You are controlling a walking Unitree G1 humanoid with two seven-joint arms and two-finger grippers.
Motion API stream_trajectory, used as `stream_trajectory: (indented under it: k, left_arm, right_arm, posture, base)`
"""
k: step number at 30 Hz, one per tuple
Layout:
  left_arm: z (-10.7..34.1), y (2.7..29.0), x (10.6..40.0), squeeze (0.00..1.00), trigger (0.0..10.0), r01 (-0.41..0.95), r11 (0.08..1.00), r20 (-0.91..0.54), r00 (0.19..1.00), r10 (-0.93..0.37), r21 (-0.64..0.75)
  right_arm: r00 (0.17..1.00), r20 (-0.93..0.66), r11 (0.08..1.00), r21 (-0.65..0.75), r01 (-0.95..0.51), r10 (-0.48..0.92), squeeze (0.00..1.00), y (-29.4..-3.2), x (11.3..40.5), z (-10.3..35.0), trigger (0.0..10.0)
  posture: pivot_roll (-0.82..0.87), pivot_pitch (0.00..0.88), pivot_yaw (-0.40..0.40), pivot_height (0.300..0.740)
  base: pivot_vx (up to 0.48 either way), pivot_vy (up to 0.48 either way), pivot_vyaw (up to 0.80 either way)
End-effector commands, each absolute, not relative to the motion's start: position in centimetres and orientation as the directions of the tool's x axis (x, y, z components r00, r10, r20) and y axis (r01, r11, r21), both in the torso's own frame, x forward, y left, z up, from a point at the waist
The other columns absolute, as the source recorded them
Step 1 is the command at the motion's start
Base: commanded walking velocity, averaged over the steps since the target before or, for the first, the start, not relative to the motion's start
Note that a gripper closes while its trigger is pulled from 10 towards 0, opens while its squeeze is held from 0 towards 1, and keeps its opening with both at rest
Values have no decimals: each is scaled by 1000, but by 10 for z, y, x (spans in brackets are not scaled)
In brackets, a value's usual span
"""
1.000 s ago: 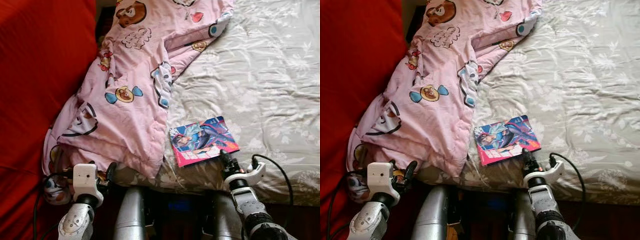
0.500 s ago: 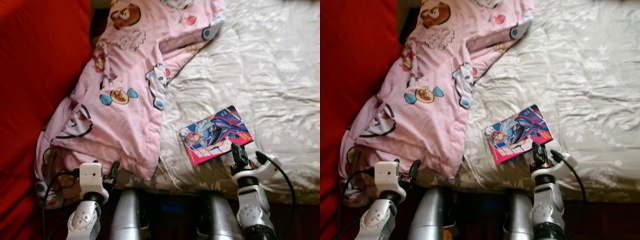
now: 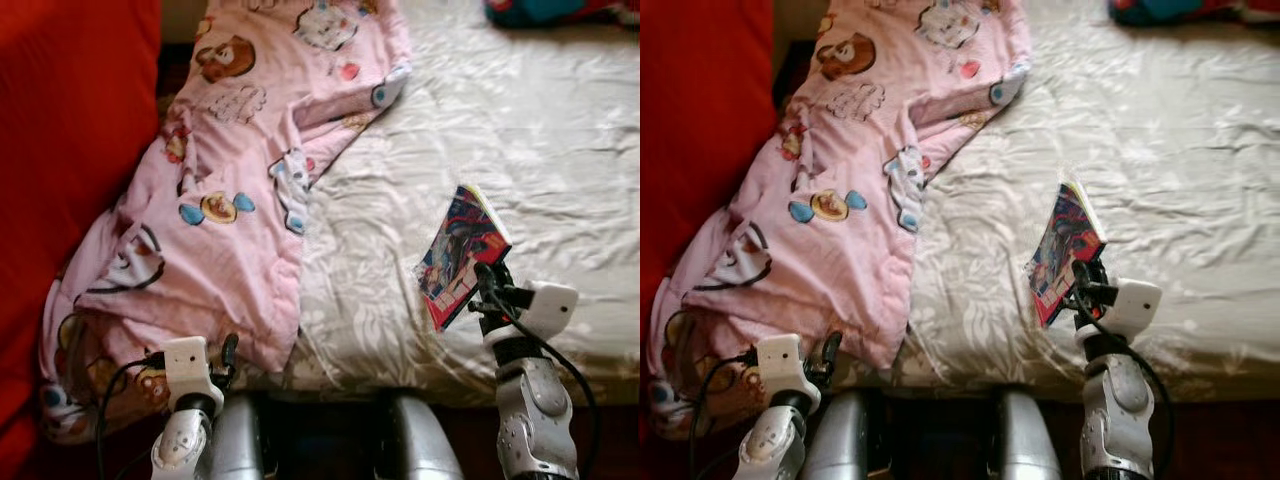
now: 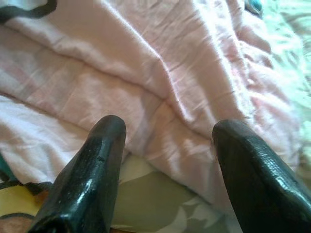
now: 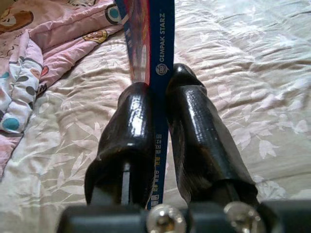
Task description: Clean up the room
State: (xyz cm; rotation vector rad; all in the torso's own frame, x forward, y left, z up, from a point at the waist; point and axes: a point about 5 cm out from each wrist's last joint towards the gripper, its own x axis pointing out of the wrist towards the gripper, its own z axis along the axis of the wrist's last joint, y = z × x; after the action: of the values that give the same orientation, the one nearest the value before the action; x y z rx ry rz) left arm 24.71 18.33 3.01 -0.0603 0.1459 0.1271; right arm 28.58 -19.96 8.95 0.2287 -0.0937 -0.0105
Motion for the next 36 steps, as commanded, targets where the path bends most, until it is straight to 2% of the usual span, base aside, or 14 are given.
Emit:
stream_trajectory:
  k: [1, 3, 9, 15, 20, 26, 30, 36]
  left_arm:
    - [17, 188, 236, 0, 10000, -169, 984, -201, 967, 154, -57]
    - [6, 189, 231, 0, 10000, -178, 982, -238, 958, 160, -60]
    - [-18, 196, 220, 0, 10000, -205, 977, -346, 922, 173, -58]
    - [-36, 201, 213, 0, 10000, -200, 978, -443, 883, 152, -65]
    - [-45, 206, 208, 0, 10000, -211, 977, -489, 856, 166, -39]
    - [-59, 211, 198, 0, 10000, -128, 991, -595, 795, 119, 27]
    - [-63, 213, 195, 0, 10000, -129, 991, -624, 771, 122, 34]
    - [-61, 203, 204, 0, 10000, -146, 989, -608, 786, 112, -7]
  right_arm:
    - [996, 87, 975, 224, 11, -31, 0, -199, 283, 88, 10000]
    - [997, 63, 975, 221, 24, -39, 0, -198, 281, 83, 10000]
    - [998, 24, 973, 225, 56, -63, 0, -201, 281, 77, 10000]
    - [996, 8, 968, 234, 86, -90, 0, -204, 285, 76, 10000]
    - [994, -3, 968, 229, 103, -105, 0, -206, 285, 73, 10000]
    - [995, 2, 975, 199, 101, -104, 0, -204, 292, 75, 10000]
    - [995, 1, 975, 200, 100, -102, 0, -203, 294, 74, 10000]
    - [994, 2, 974, 200, 108, -111, 0, -203, 296, 73, 10000]
  posture:
    - [-38, 134, -36, 679]
    - [-35, 100, -32, 694]
    - [-44, 77, -29, 729]
    - [-46, 132, -49, 729]
    - [-41, 127, -54, 729]
    - [-37, 139, -61, 729]
    - [-52, 125, -58, 729]
    - [-55, 105, -68, 729]
  base:
    - [0, 0, 0]
    - [0, 0, 0]
    - [0, 0, 0]
    - [0, 0, 0]
    - [0, 0, 0]
    - [0, 0, 0]
    - [0, 0, 0]
    - [0, 0, 0]
